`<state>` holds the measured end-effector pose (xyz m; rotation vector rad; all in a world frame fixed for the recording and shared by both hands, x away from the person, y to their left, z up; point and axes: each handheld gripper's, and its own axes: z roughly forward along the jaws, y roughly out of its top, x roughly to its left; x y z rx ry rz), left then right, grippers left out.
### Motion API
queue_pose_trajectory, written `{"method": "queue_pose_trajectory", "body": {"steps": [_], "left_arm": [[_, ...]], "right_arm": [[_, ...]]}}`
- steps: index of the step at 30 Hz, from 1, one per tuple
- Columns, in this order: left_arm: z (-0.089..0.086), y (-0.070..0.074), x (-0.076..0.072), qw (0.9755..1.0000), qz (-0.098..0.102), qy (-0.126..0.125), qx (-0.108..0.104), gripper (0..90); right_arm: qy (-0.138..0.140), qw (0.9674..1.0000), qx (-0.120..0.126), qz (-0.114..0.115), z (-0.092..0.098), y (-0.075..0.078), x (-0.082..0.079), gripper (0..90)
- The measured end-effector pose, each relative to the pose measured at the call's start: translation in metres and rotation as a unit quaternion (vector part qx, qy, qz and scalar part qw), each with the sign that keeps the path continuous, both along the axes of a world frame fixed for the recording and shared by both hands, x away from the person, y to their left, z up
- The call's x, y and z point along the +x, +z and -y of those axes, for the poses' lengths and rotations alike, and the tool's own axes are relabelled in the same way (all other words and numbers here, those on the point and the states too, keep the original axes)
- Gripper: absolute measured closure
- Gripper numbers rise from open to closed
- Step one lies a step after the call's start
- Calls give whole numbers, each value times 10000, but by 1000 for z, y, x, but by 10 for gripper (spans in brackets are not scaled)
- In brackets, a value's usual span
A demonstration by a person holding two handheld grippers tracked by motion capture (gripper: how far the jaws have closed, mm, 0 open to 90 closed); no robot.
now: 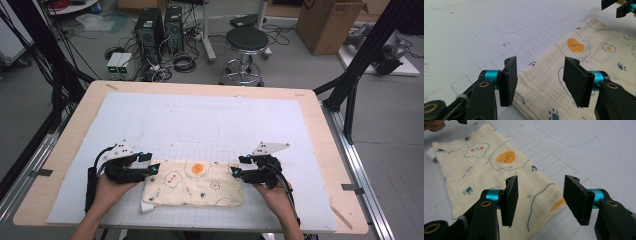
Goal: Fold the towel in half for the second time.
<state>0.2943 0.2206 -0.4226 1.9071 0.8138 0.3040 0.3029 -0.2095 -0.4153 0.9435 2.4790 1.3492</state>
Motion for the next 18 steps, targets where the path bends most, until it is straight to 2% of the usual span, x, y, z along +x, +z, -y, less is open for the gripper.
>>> {"method": "queue_pose_trajectory", "body": {"steps": [5,13,18], "left_arm": [[-1,-2,4,9999,3,129,64,453],[-4,-7,16,9983,-86,556,159,481],[-5,-14,23,9970,-312,685,195,502]], "right_arm": [[-119,9999,-44,0,1,-1,4,466],[-432,9990,-75,-98,4,-6,20,505],[-527,9981,-153,-261,4,-12,26,522]]}}
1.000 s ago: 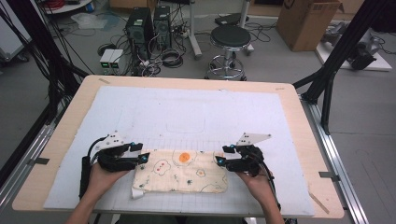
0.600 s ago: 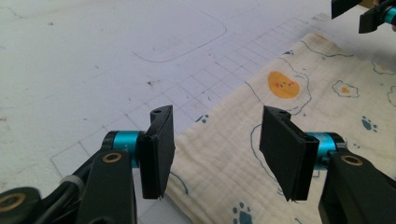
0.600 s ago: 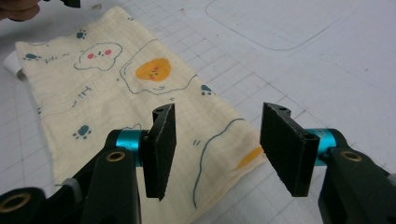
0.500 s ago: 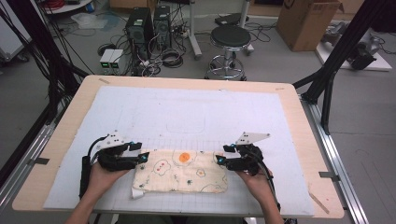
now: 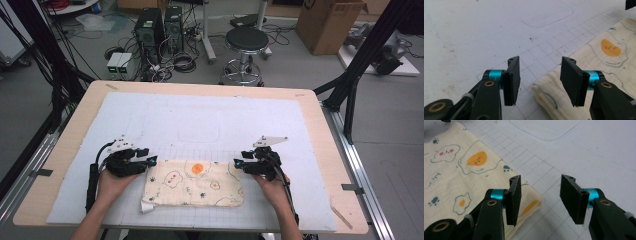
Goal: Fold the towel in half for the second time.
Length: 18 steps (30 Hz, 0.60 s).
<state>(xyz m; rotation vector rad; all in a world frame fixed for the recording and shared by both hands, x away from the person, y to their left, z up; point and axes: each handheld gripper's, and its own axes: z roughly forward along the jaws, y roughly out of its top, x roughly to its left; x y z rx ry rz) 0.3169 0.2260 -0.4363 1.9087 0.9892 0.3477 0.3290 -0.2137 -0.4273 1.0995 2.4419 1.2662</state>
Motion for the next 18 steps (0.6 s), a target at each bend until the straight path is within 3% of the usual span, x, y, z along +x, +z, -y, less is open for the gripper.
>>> {"method": "queue_pose_trajectory", "body": {"steps": [5,9,13,18], "left_arm": [[0,-5,4,9997,-248,7,0,504],[2,-8,5,9994,-326,-51,56,532],[4,-10,6,9988,-396,-261,120,629],[5,-11,4,9981,-430,-400,181,775]], "right_arm": [[122,9996,-79,-242,-6,-8,4,573],[187,9990,-161,-369,-8,-12,5,620],[228,9986,-176,-449,-8,-14,5,641],[331,9982,-223,-450,-10,-14,4,766]]}}
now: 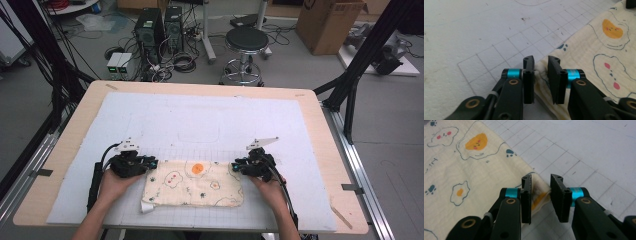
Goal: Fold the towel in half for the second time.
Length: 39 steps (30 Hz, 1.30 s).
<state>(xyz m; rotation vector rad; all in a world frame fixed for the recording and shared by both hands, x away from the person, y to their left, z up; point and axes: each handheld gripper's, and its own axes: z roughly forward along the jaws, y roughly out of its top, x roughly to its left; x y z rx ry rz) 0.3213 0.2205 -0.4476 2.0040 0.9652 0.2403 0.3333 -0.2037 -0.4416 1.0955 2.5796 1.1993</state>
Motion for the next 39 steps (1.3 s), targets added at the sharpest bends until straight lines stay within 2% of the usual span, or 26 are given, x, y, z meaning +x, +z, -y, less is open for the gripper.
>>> {"method": "queue_pose_trajectory", "body": {"steps": [2,7,9,12,15,19,20,22,25,27,31,34,35,37,39], "left_arm": [[0,0,0,10000,8,-33,13,813],[1,2,-1,10000,4,-9,22,832],[1,4,-1,10000,31,1,-31,836],[-2,8,1,9997,41,74,-236,839],[0,17,8,9997,69,75,-213,839],[6,27,21,9997,159,96,-151,839],[8,28,24,9995,175,120,-215,840],[9,31,30,9996,179,120,-186,841],[10,33,39,9992,219,153,-290,841],[11,34,45,9991,221,224,-274,841],[12,37,55,9989,236,303,-255,841],[11,37,64,9981,189,433,-405,844],[11,37,67,9979,164,488,-395,845],[13,37,72,9978,182,543,-333,845],[14,38,76,9972,253,576,-394,845]], "right_arm": [[78,10000,-7,-5,-1,0,0,799],[133,9997,111,-159,1,0,0,828],[187,9996,126,-155,2,2,2,833],[161,9993,278,-179,3,10,4,838],[141,9992,375,-95,5,18,8,839],[47,9995,317,-36,8,25,18,839],[4,9995,324,-47,8,27,20,840],[-35,9995,325,-29,10,31,26,840],[-63,9996,274,-78,12,33,36,841],[-138,9993,310,-165,14,33,43,841],[-212,9987,425,-201,17,35,56,841],[-292,9978,531,-254,19,40,65,841],[-289,9978,561,-224,20,41,68,841],[-331,9973,623,-211,20,43,73,841],[-410,9971,597,-230,20,45,80,841]]}}
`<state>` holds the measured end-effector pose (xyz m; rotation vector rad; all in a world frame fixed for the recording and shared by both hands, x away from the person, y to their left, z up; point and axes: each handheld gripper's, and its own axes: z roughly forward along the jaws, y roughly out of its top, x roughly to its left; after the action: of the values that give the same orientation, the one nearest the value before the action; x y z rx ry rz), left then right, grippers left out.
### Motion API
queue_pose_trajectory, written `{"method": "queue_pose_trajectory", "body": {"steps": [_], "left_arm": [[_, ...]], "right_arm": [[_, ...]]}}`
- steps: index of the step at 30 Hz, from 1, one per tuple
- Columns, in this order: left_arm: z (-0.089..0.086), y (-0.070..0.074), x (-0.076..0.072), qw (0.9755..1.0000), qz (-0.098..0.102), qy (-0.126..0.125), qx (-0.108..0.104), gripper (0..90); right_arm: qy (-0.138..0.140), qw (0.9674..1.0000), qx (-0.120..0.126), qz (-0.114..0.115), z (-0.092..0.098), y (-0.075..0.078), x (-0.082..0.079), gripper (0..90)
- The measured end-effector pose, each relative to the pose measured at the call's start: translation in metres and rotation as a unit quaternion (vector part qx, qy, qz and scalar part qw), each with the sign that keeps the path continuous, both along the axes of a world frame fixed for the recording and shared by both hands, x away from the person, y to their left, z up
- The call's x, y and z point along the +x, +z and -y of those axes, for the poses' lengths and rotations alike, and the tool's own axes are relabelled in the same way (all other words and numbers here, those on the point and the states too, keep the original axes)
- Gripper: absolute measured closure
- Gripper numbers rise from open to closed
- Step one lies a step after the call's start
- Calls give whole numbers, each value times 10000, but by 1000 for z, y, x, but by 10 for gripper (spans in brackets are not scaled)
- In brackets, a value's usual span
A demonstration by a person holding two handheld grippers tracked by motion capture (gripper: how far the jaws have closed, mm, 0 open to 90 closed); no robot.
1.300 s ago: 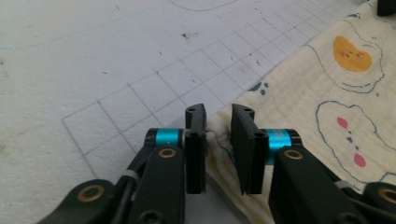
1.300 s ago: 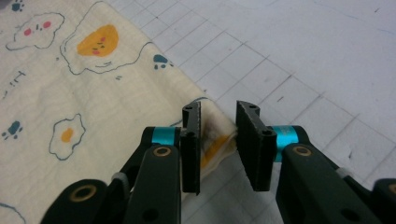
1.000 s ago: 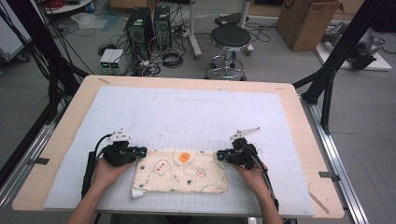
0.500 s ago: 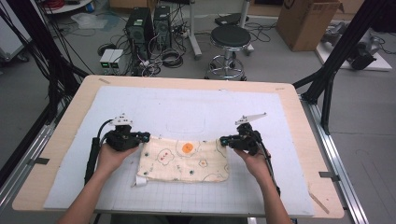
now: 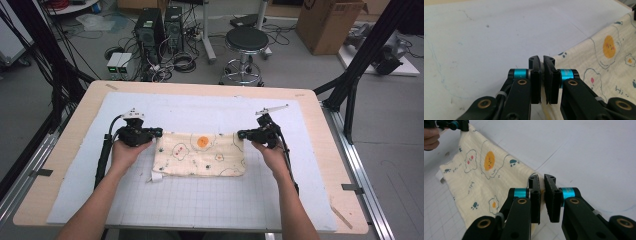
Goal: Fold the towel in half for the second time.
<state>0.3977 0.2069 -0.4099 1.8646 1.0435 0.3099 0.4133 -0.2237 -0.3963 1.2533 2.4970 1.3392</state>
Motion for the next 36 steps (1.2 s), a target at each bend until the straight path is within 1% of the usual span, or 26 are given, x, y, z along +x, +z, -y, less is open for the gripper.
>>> {"method": "queue_pose_trajectory", "body": {"steps": [1,2,4,5,6,8,10,14,16,17,18,20,23,25,27,29,32,33,34,36], "left_arm": [[0,0,2,10000,20,47,-59,845],[-1,-1,3,9999,-3,85,-109,845],[-3,-4,6,9996,-75,156,-228,844],[-4,-6,7,9995,-124,158,-259,843],[-5,-7,7,9995,-150,149,-249,843],[-4,-8,7,9997,-115,129,-197,843],[-4,-7,7,9997,-120,106,-156,843],[-3,-7,5,9999,-99,51,-65,843],[-3,-6,4,9999,-79,46,-51,843],[-3,-6,4,10000,-70,28,-57,843],[-3,-6,3,9999,-72,31,-67,843],[-2,-6,2,10000,-60,-11,-31,843],[-3,-6,0,10000,-13,8,-80,843],[-5,-6,-1,9999,-30,-6,-113,842],[-5,-6,-3,9999,-5,-14,-148,842],[-4,-6,-5,9999,46,-50,-128,842],[-5,-5,-8,9998,75,-62,-158,842],[-6,-5,-9,9998,72,-93,-138,842],[-6,-5,-10,9998,75,-100,-158,842],[-6,-5,-11,9998,73,-155,-137,841]], "right_arm": [[-30,10000,-14,5,0,1,3,840],[-74,10000,-14,-22,0,1,5,840],[-137,9999,33,25,1,0,9,840],[-176,9998,72,-15,1,-1,10,840],[-173,9998,84,-54,1,-3,11,840],[-170,9997,22,-157,0,-7,11,840],[-160,9997,8,-173,0,-8,11,840],[-187,9998,66,-103,0,-8,12,840],[-195,9997,82,-150,0,-8,11,840],[-181,9997,77,-122,0,-9,11,840],[-191,9997,106,-148,0,-9,10,840],[-194,9996,125,-145,-1,-9,9,841],[-165,9997,100,-128,-2,-8,7,840],[-168,9997,103,-141,0,-7,6,840],[-166,9997,107,-130,1,-6,4,840],[-140,9999,53,-69,-1,-4,3,840],[-64,9999,-40,-68,-2,-4,1,840],[-86,9999,-56,-113,-2,-3,0,840],[-80,9999,-35,-88,-1,-4,-1,840],[-91,9999,36,-114,0,-5,-3,841]]}}
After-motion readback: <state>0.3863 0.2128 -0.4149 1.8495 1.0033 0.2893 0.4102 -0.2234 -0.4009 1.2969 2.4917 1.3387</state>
